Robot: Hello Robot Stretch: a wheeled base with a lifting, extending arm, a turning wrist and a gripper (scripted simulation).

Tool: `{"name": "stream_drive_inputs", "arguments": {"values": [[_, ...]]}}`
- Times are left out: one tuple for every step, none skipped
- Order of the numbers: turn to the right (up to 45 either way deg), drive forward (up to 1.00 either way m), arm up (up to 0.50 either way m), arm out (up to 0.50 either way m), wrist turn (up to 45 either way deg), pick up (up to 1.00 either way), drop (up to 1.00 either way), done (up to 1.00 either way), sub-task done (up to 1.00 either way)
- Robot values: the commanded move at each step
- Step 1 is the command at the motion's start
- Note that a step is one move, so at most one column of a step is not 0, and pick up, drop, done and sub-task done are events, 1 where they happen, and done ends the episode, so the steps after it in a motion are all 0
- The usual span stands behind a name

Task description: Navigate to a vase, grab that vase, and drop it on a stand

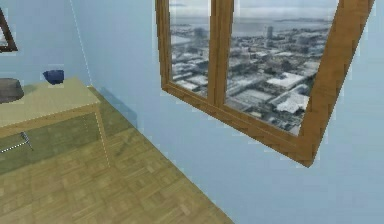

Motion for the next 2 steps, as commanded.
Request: {"name": "stream_drive_inputs", "arguments": {"values": [[0.0,0.0,-0.5,0.0,0.0,0.0,0.0,0.0,0.0],[0.0,0.0,0.0,0.0,0.0,0.0,1.0,0.0,0.0]]}}
